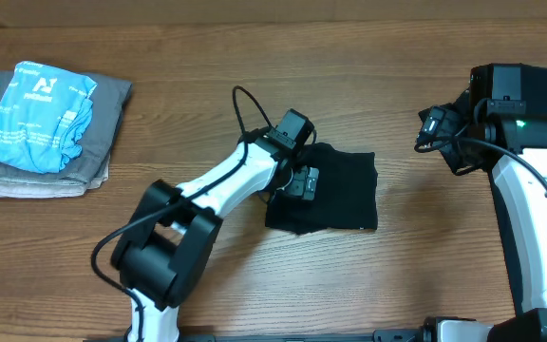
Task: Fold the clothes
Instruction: 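Grasp the folded black bundle's top edge with the left gripper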
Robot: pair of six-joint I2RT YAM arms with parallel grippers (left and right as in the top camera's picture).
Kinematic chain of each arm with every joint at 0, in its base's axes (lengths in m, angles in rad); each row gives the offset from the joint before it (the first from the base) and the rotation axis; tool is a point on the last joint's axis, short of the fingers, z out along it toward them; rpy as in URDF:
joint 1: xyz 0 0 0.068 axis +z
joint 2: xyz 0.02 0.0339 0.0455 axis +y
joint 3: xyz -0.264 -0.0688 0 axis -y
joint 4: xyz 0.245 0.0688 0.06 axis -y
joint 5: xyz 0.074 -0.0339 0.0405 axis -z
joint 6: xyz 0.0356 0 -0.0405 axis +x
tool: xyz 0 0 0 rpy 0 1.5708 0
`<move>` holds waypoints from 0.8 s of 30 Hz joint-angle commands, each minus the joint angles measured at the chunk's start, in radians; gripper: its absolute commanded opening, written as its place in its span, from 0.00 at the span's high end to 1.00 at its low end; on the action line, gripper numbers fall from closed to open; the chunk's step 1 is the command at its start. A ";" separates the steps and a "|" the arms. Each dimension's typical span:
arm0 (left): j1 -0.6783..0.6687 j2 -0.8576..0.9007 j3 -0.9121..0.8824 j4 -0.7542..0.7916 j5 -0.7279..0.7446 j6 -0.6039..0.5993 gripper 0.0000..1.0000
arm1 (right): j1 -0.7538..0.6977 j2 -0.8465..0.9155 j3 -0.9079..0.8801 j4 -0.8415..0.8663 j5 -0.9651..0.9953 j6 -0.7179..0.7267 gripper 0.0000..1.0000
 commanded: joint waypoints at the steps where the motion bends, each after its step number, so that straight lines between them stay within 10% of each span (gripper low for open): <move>1: -0.010 0.072 -0.007 -0.007 -0.013 0.046 0.00 | -0.003 -0.006 0.008 0.005 0.014 -0.003 0.00; 24: -0.010 0.094 -0.007 -0.034 0.032 0.079 0.25 | -0.003 -0.006 0.008 0.005 0.014 -0.003 0.00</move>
